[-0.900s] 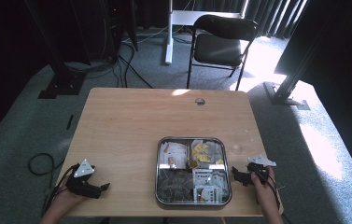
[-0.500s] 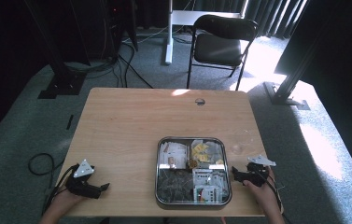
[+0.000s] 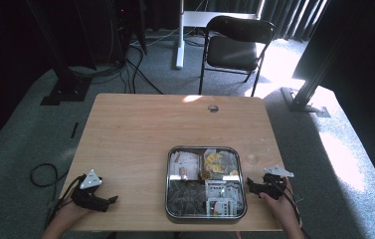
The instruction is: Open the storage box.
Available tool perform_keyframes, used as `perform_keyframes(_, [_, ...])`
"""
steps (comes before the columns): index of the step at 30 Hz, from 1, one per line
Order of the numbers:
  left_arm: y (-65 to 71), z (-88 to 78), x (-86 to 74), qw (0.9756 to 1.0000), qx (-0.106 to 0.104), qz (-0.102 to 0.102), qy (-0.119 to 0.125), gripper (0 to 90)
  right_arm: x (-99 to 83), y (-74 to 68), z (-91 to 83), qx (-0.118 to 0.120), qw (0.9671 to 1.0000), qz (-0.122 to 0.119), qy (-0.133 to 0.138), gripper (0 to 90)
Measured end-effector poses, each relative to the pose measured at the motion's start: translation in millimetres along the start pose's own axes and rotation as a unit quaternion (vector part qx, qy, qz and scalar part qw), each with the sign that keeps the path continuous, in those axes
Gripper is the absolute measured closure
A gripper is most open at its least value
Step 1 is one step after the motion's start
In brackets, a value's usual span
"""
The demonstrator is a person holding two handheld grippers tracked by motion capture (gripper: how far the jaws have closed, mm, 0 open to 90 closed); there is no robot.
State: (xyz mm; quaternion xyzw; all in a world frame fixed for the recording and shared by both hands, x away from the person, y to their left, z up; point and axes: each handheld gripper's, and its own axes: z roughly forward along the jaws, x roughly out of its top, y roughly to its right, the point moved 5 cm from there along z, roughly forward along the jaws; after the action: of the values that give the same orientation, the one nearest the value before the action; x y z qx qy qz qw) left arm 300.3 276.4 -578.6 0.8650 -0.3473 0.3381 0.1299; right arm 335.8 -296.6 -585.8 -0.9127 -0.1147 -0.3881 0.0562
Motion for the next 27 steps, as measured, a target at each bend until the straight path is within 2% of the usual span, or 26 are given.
perform_keyframes(5, [10.1,0.8,7.3,0.9998,-0.009,0.018,0.006,1.6,0.0,0.1,0.0,0.000,1.0000,-0.001,-0.001,10.4])
perform_keyframes(10, [12.0,0.4,13.5,0.9995,-0.028,0.009,0.014,1.6,0.4,0.4,0.5,0.003,1.0000,-0.003,-0.001,9.9])
perform_keyframes(13, [14.0,1.0,15.8,0.9994,-0.031,0.011,0.013,1.7,0.4,0.4,0.5,0.003,1.0000,-0.003,-0.001,9.9])
perform_keyframes(20, [21.4,-0.6,27.3,0.9988,-0.038,0.012,0.029,1.6,0.6,0.6,0.6,0.003,1.0000,-0.003,-0.001,9.9])
perform_keyframes(24, [25.6,-1.6,32.9,0.9982,-0.045,0.014,0.035,1.6,0.7,0.6,0.7,0.003,1.0000,-0.003,-0.001,9.9])
perform_keyframes(27, [32.5,-1.8,36.2,0.9978,-0.050,0.026,0.035,1.6,0.7,0.5,0.7,0.004,1.0000,-0.003,-0.001,9.9])
